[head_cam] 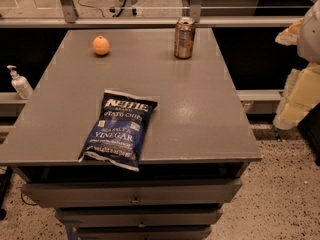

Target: Move orange can near blue chip bag

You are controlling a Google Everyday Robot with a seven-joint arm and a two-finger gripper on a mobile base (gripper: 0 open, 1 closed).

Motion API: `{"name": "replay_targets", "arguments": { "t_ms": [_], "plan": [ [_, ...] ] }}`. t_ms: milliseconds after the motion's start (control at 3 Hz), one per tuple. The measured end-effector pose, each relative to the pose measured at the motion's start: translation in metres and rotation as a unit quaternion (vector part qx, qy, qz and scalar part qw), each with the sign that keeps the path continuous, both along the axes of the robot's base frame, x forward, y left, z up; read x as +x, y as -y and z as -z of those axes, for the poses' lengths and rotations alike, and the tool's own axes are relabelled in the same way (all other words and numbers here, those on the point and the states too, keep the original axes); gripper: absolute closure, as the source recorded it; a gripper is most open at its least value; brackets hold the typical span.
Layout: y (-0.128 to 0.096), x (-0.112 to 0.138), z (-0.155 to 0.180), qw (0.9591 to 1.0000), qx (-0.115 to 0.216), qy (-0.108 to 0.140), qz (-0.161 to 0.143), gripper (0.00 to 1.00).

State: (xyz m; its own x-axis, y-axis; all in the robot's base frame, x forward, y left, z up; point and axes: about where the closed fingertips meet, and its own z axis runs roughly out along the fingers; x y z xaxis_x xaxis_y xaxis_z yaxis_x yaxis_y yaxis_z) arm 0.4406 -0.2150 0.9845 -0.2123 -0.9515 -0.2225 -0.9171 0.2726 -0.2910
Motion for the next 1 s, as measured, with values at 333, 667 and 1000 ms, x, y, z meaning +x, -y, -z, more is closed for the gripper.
{"name": "replay_targets", "arguments": {
  "t_ms": [333,667,1000],
  "plan": [
    [0.017,0.015,0.018,0.9993,0.033,0.018,0.007,0.00],
    [0.037,0.065,0.031,0.9913,0.104,0.073,0.036,0.00],
    [0.043,0.133,0.036,0.9681,0.202,0.137,0.056,0.00]
  ]
}}
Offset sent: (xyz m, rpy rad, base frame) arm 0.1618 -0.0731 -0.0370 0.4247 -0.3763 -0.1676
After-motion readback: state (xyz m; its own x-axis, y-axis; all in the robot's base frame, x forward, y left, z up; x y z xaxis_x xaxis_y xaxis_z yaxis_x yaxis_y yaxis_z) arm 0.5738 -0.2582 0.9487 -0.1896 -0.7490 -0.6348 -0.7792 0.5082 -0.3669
